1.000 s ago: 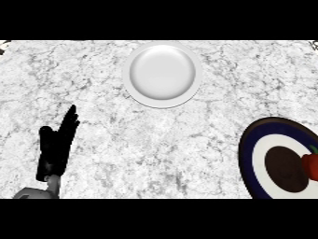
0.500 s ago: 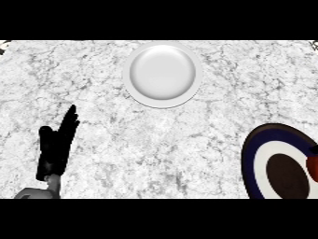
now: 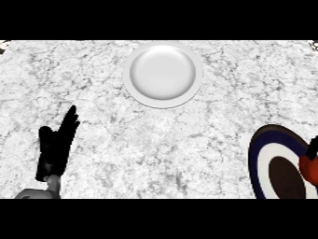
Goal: Pick the bell pepper from the plate and place it in the plate
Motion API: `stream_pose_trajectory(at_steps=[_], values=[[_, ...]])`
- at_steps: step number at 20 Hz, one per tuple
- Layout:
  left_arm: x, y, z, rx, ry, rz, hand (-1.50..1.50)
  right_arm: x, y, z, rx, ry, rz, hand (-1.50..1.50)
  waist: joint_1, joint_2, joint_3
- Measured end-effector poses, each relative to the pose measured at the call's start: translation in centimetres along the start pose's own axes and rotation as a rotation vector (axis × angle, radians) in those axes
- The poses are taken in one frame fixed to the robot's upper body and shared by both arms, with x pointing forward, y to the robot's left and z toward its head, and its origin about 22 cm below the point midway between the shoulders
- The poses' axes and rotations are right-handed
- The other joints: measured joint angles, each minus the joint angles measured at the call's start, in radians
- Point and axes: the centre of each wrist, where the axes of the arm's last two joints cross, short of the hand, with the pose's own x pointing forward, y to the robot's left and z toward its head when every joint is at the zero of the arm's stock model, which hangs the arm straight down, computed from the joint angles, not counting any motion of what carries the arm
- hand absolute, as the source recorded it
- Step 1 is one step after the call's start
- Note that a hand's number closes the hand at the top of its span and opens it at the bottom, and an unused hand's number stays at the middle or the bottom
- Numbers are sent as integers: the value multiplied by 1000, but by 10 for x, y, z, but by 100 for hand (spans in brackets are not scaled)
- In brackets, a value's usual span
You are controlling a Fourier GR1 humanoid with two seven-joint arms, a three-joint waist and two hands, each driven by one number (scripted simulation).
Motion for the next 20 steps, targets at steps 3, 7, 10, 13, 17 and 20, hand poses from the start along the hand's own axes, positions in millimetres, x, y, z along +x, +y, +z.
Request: stream_pose_trajectory(at_steps=[3,7,10,13,17,20], values=[[6,-7,-3,-39,-17,-18,0,43,15,-53,79,-79,88,150,46,3,-13],[13,-20,-5,-96,-38,-29,0,114,40,-121,106,-181,138,150,116,9,-13],[16,-26,-8,-107,-37,-35,0,185,59,-167,47,-217,154,150,127,10,-7],[16,-26,-10,-108,-34,-36,0,253,63,-198,-21,-228,172,150,120,8,-3],[15,-25,-12,-98,-25,-31,0,317,54,-216,-189,-214,153,150,104,7,2],[15,-21,-13,-83,-26,-23,0,355,43,-226,-309,-174,141,150,92,6,3]])
